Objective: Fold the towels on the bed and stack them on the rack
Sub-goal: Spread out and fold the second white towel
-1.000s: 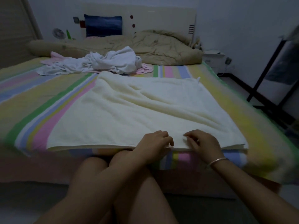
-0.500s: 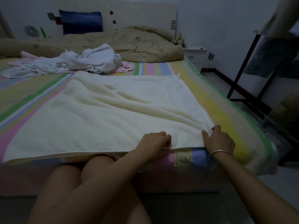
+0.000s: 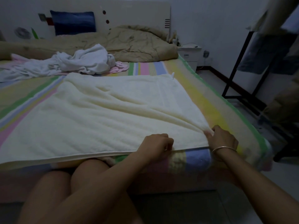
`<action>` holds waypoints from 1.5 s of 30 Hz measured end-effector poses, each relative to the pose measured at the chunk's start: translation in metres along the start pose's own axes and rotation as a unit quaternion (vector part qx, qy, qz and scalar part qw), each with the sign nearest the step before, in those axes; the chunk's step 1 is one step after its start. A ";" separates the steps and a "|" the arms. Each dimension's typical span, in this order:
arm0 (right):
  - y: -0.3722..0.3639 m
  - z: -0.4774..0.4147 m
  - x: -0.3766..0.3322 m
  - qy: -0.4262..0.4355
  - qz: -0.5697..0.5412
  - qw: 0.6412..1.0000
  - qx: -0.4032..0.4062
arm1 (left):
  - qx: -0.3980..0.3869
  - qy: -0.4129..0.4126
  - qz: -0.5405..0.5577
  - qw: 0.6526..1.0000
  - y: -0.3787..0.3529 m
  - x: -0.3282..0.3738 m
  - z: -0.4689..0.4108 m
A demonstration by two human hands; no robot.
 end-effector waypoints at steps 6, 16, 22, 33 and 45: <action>0.006 0.010 -0.043 0.121 -0.014 0.981 0.148 | 0.024 0.106 0.171 0.979 0.016 -0.025 0.007; -0.032 0.001 -0.280 0.294 -0.171 0.940 0.034 | 0.198 0.387 0.091 0.896 0.080 -0.190 0.020; -0.069 -0.075 -0.360 0.119 -0.196 0.959 -0.170 | 0.170 0.432 0.067 0.883 0.103 -0.265 0.004; -0.089 -0.117 -0.396 0.092 -0.189 0.809 -0.549 | 0.184 0.461 0.080 0.864 0.125 -0.302 -0.019; -0.132 -0.145 -0.436 0.125 -0.357 0.753 -0.538 | 0.237 0.593 0.012 0.769 0.087 -0.331 -0.103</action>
Point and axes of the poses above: each hand's wrist, its own z-axis away from the middle knuckle, its own y-axis out of the back of the hand, x = y × z, the point moved 4 cm from there along -z, towards the middle knuckle, and after that the axes turned 8 degrees about x, right-handed, at the moved point
